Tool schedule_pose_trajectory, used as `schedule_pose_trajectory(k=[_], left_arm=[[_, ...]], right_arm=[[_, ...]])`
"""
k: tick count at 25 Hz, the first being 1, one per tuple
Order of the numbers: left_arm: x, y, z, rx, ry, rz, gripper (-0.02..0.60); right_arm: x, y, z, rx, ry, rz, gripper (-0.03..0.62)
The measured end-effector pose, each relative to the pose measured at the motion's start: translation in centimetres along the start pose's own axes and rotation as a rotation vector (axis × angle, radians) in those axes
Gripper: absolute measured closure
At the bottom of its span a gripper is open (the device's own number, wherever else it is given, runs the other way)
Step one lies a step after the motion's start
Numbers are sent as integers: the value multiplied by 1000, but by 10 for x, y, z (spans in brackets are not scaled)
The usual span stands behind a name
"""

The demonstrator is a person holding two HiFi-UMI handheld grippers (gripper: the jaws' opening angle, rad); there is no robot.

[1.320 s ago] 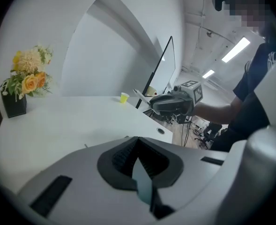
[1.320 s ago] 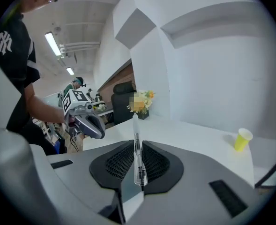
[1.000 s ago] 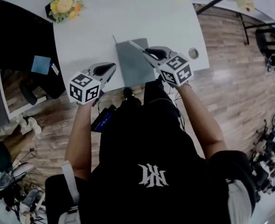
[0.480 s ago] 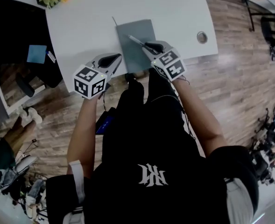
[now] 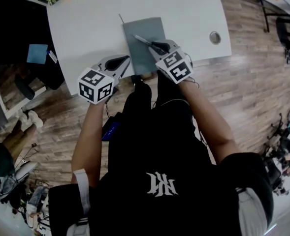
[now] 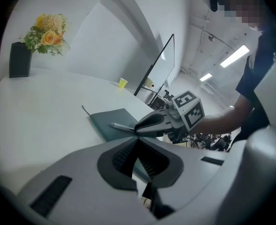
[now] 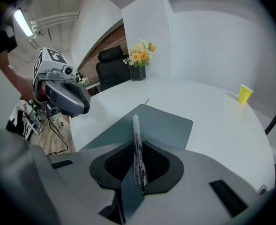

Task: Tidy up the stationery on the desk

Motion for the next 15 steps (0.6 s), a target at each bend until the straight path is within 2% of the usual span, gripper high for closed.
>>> schedule_pose_trajectory(k=[15], left_arm=[[5,6,6,2,4,14,578]], right_arm=[[-2,2,-5,58,5,-17,511]])
Point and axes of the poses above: the fingertips, and each gripper's own axes: x backward along the fingers, z to its right, y out of its underside, the point moved 5 cm from there along x, backward along the fingers, and after that the axes turned 1 degree about -y, right-handed, at the moved point
